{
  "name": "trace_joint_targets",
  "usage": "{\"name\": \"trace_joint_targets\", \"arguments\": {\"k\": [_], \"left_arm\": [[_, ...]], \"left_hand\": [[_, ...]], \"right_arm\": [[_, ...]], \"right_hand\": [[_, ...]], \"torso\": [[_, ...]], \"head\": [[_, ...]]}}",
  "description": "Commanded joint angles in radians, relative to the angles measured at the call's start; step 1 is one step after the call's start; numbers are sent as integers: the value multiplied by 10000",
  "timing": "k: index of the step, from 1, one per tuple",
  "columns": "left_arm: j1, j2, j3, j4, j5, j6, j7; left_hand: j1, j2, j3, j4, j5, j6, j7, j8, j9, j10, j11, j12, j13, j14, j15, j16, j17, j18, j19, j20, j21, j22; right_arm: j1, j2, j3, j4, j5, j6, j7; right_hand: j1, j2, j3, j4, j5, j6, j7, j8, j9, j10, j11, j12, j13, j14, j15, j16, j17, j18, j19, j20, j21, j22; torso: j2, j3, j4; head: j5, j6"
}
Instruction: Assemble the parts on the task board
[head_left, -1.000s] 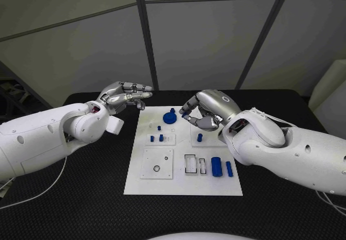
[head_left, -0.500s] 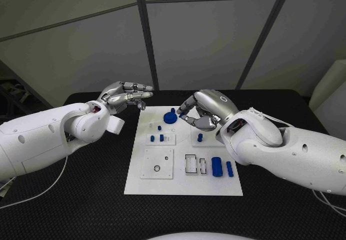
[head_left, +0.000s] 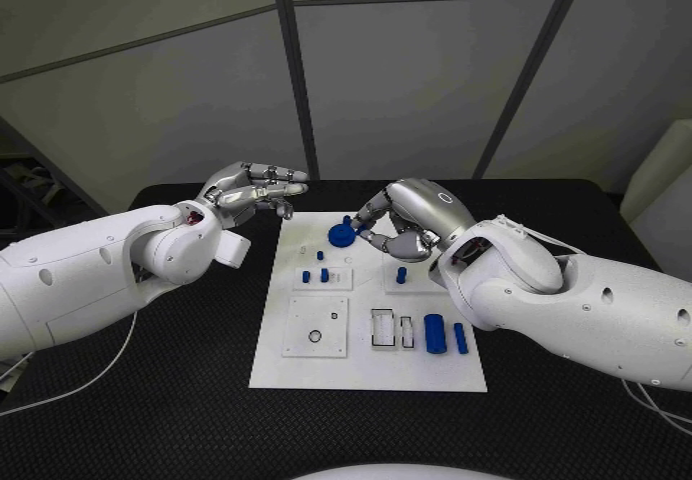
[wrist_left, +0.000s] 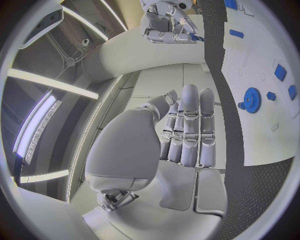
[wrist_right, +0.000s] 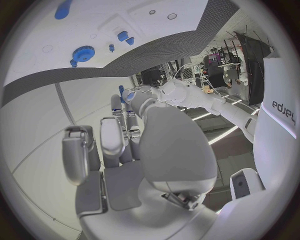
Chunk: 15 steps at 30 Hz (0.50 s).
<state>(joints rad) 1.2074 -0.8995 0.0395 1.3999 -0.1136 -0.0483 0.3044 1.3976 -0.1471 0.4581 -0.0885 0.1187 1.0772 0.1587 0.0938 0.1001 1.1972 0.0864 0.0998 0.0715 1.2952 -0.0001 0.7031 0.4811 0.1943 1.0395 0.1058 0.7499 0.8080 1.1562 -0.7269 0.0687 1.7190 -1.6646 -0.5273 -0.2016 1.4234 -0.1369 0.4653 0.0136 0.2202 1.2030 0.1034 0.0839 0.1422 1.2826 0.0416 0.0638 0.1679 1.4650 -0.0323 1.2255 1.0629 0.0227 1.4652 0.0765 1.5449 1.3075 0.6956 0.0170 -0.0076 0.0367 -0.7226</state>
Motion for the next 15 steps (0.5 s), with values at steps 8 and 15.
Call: {"name": "trace_joint_targets", "arguments": {"k": [8,15], "left_arm": [[16,13,8,7,56,40,138],[16,15,8,2,56,43,139]], "left_hand": [[-24,98,-38,-28,13,-43,18,-51,-11,21,45,3,13,-68,15,-25,-13,-110,-56,-5,-52,-13],[-24,98,-38,-28,13,-43,18,-51,-11,21,45,3,13,-68,15,-25,-13,-110,-56,-5,-52,-13]], "right_arm": [[19,30,10,8,75,-195,194],[19,34,10,6,93,-220,221]], "right_hand": [[-28,87,16,-79,34,52,16,27,10,67,-2,-12,-19,219,-78,-2,-19,-146,892,-67,3,2371],[-28,87,16,-79,34,52,16,27,10,67,-2,-12,-19,219,-78,-2,-19,-146,892,-67,3,2371]], "torso": [[0,2,-5],[2,4,-2]], "head": [[21,-1],[21,-2]]}}
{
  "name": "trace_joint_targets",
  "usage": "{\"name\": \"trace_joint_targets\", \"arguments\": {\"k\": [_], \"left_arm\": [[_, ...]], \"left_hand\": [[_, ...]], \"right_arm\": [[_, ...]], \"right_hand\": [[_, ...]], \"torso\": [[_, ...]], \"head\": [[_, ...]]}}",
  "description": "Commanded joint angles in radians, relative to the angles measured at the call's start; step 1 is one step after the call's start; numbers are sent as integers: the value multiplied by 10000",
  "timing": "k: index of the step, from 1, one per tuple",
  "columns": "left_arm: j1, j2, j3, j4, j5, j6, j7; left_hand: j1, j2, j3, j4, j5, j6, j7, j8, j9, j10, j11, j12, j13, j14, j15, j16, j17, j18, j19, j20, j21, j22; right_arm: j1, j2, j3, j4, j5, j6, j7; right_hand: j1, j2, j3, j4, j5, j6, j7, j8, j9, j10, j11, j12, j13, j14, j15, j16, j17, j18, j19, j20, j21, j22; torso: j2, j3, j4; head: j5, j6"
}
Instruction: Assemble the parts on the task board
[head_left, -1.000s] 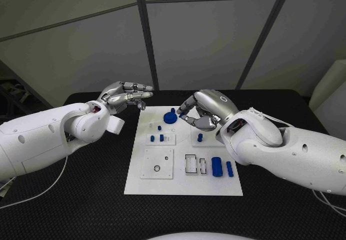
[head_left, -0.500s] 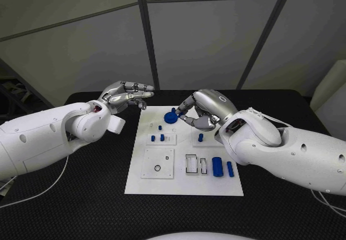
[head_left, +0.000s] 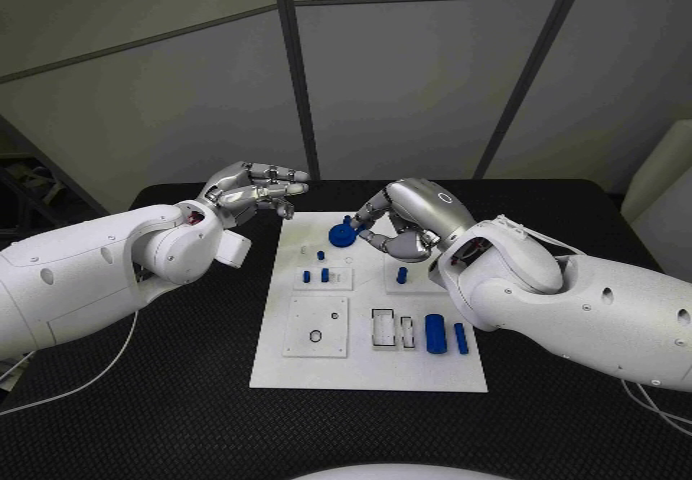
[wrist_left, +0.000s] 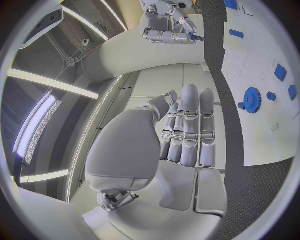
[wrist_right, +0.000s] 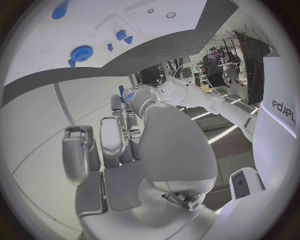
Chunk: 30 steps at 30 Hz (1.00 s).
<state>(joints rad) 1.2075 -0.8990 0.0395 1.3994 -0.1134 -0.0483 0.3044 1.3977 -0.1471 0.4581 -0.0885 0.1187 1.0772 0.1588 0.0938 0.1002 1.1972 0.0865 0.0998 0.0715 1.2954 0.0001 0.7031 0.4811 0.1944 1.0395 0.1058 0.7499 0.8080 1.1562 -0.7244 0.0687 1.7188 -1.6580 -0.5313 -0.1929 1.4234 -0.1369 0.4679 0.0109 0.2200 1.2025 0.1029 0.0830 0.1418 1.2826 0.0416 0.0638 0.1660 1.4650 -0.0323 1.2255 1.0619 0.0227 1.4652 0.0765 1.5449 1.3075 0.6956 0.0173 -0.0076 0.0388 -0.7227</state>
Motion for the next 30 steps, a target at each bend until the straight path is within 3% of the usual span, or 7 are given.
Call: {"name": "trace_joint_targets", "arguments": {"k": [1,16,30], "left_arm": [[15,11,8,6,55,42,138],[15,8,8,10,55,40,140],[15,22,8,2,55,45,148]], "left_hand": [[-24,98,-38,-28,13,-43,18,-51,-11,21,44,3,13,-69,13,-25,-13,-111,-56,-5,-52,-13],[-46,122,-69,-58,3,-48,20,-67,-12,15,47,1,19,-45,17,-69,-36,-109,-45,1,-84,-32],[-46,122,-69,-58,3,-48,20,-67,-12,15,47,1,19,-45,17,-69,-36,-109,-45,1,-84,-32]], "right_arm": [[19,9,10,8,29,-181,137],[19,39,10,-5,118,-227,246],[18,244,8,-56,704,-181,838]], "right_hand": [[-29,87,-11,-52,35,57,21,35,14,67,-3,-12,0,219,-78,-2,-9,-146,892,-68,3,2371],[-29,87,-11,-52,35,57,21,35,14,67,-3,-12,0,219,-78,-2,-9,-146,892,-68,3,2371],[-38,98,-8,-68,38,51,24,23,16,62,0,-15,-11,219,-78,5,-6,-146,893,-70,5,2373]], "torso": [[2,1,-2],[-2,-3,-5],[-1,1,-5]], "head": [[0,-1],[0,-4],[9,39]]}}
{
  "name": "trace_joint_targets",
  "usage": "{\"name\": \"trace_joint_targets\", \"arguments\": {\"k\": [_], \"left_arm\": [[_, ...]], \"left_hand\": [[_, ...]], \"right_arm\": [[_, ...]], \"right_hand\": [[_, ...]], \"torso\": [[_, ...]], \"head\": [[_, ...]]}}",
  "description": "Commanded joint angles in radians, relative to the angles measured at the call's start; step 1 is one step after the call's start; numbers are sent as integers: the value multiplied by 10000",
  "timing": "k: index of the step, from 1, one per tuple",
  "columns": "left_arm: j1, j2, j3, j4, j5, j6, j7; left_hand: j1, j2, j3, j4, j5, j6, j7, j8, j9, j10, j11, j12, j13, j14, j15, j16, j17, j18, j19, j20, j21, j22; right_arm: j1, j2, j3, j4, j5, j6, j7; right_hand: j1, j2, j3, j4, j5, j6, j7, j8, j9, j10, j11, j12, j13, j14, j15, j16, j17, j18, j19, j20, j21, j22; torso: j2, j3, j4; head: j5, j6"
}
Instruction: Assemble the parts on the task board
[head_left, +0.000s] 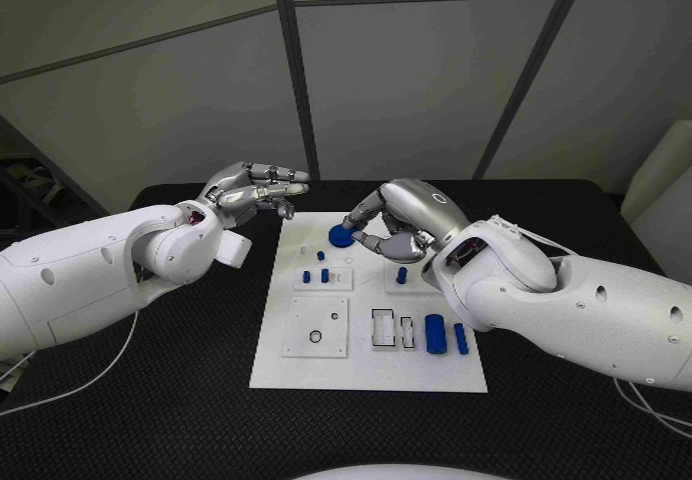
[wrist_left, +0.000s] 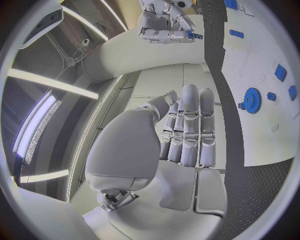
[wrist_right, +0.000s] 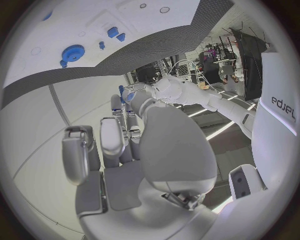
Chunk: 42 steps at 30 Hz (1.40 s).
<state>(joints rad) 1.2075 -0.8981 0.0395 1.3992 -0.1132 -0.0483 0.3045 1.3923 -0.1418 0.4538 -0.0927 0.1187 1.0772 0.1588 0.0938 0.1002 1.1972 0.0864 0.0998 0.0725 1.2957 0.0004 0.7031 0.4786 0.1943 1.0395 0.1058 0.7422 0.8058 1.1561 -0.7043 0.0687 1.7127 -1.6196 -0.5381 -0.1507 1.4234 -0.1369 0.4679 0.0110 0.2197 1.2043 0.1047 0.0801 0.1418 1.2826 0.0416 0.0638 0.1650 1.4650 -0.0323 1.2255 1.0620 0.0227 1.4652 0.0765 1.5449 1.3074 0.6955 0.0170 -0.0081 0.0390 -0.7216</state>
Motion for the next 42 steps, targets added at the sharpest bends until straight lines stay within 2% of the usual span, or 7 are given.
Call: {"name": "trace_joint_targets", "arguments": {"k": [1,7,10,12,15,28,42], "left_arm": [[15,13,8,5,53,45,147],[15,18,8,0,53,46,149],[15,21,8,-1,53,47,149],[15,23,8,-3,53,47,150],[15,26,8,-8,53,46,154],[14,22,8,-6,53,33,163],[14,13,8,-1,53,29,163]], "left_hand": [[7,69,-26,-16,3,-48,20,-67,-12,15,47,1,9,-48,14,-69,-10,-109,-45,1,-7,-9],[7,69,-26,-16,3,-48,20,-67,-12,15,47,1,9,-48,14,-69,-10,-109,-45,1,-7,-9],[7,69,-26,-16,3,-48,20,-67,-12,15,47,1,9,-48,14,-69,-10,-109,-45,1,-7,-9],[7,69,-26,-16,3,-48,20,-67,-12,15,47,1,9,-48,14,-69,-10,-109,-45,1,-7,-9],[7,69,-26,-16,3,-48,20,-67,-12,15,47,1,9,-48,14,-69,-10,-109,-45,1,-7,-9],[7,69,-26,-16,3,-48,20,-67,-12,15,47,1,9,-48,14,-69,-10,-109,-45,1,-7,-9],[7,69,-26,-16,3,-48,20,-67,-12,15,47,1,9,-48,14,-69,-10,-109,-45,1,-7,-9]], "right_arm": [[18,58,7,5,347,-114,441],[17,104,7,4,420,-118,508],[17,105,6,-4,431,-117,516],[17,104,6,-8,436,-117,520],[17,101,6,-9,440,-117,526],[17,90,6,-3,450,-120,539],[17,100,5,-4,486,-118,568]], "right_hand": [[-38,98,-7,-68,41,33,6,53,16,62,0,-15,-1,219,-78,5,-8,-147,894,-69,5,2374],[-40,104,-4,-74,43,27,8,47,15,58,2,-17,-5,217,-78,2,-14,-143,885,-70,-9,2361],[-40,104,-4,-74,43,27,8,47,15,58,2,-17,-5,217,-78,2,-14,-143,885,-70,-9,2361],[-40,104,-4,-74,43,27,8,47,15,58,2,-17,-5,217,-78,2,-14,-143,885,-70,-9,2361],[-40,104,-4,-74,43,27,8,47,15,58,2,-17,-5,217,-78,2,-14,-143,885,-70,-9,2361],[-40,104,-4,-74,43,27,8,47,15,58,2,-17,-5,217,-78,2,-14,-143,885,-70,-9,2361],[-40,104,-4,-74,43,27,8,47,15,58,2,-17,-5,217,-78,2,-14,-143,885,-70,-9,2361]], "torso": [[0,4,1],[-9,2,-5],[-3,3,-6],[-4,4,-4],[-3,8,-2],[3,4,-8],[-1,3,2]], "head": [[10,44],[57,208],[87,439],[108,478],[139,634],[158,685],[177,676]]}}
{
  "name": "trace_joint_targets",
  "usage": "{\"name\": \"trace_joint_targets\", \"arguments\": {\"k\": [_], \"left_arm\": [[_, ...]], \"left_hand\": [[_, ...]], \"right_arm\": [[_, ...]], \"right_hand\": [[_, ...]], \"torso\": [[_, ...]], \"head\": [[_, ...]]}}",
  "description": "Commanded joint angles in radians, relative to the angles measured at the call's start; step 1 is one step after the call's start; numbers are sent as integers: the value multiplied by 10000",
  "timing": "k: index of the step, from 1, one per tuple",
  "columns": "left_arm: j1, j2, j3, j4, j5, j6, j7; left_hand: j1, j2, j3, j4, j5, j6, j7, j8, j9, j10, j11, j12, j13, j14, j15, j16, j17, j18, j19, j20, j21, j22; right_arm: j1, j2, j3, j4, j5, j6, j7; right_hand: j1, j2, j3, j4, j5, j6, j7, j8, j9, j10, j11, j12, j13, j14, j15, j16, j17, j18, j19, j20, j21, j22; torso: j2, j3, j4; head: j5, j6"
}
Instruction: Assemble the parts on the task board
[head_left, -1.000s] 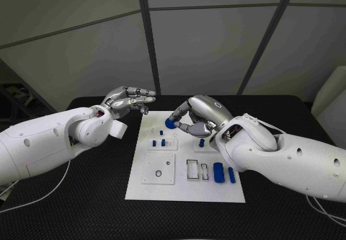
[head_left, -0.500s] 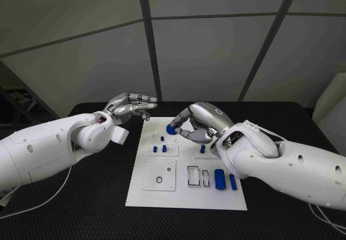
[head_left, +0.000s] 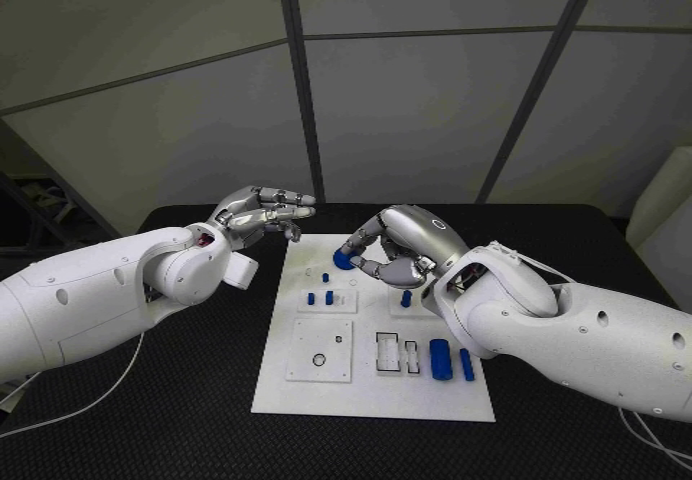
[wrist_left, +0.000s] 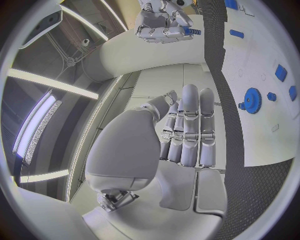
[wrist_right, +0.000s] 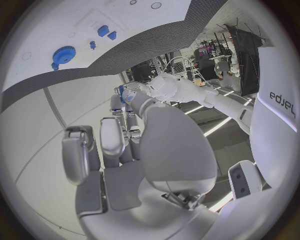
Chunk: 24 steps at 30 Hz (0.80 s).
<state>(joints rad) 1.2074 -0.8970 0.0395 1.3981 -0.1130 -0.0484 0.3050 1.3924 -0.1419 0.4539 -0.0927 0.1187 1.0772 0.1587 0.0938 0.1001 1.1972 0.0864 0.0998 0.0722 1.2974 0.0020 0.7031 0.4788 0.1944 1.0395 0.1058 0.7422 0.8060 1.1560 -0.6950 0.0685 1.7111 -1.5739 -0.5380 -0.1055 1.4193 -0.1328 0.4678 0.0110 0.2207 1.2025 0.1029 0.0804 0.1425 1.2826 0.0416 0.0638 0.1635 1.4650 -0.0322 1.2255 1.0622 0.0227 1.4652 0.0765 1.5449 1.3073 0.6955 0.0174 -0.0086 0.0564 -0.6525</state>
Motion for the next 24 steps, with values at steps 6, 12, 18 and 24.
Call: {"name": "trace_joint_targets", "arguments": {"k": [6,12,18,24], "left_arm": [[14,2,8,9,51,31,163],[14,-2,8,8,51,29,165],[14,2,8,6,51,32,167],[14,3,8,8,51,33,170]], "left_hand": [[6,70,-27,-17,2,-48,20,-67,-12,14,47,1,12,-65,-3,-69,-12,-109,-45,1,-7,-12],[6,70,-27,-17,2,-48,20,-67,-12,14,47,1,12,-65,-3,-69,-12,-109,-45,1,-7,-12],[6,70,-27,-17,2,-48,20,-67,-12,14,47,1,12,-65,-3,-69,-12,-109,-45,1,-7,-12],[6,70,-27,-17,2,-48,20,-67,-12,14,47,1,12,-65,-3,-69,-12,-109,-45,1,-7,-12]], "right_arm": [[18,18,8,1,45,-118,139],[18,27,7,-8,64,-116,160],[17,53,7,-21,86,-116,180],[17,96,6,-38,117,-110,209]], "right_hand": [[1,63,-4,-74,33,45,25,44,9,58,2,-17,9,217,-78,2,-16,-143,885,-70,-9,2362],[1,63,-4,-74,33,45,25,44,9,58,2,-17,9,217,-78,2,-16,-143,885,-70,-9,2362],[1,63,-4,-74,33,45,25,44,9,58,2,-17,9,217,-78,2,-16,-143,885,-70,-9,2362],[1,63,-4,-74,33,45,25,44,9,58,2,-17,9,217,-78,2,-16,-143,885,-70,-9,2362]], "torso": [[0,1,4],[-2,-1,4],[-1,-2,4],[4,0,8]], "head": [[-8,-98],[-17,-156],[-20,-174],[-18,-196]]}}
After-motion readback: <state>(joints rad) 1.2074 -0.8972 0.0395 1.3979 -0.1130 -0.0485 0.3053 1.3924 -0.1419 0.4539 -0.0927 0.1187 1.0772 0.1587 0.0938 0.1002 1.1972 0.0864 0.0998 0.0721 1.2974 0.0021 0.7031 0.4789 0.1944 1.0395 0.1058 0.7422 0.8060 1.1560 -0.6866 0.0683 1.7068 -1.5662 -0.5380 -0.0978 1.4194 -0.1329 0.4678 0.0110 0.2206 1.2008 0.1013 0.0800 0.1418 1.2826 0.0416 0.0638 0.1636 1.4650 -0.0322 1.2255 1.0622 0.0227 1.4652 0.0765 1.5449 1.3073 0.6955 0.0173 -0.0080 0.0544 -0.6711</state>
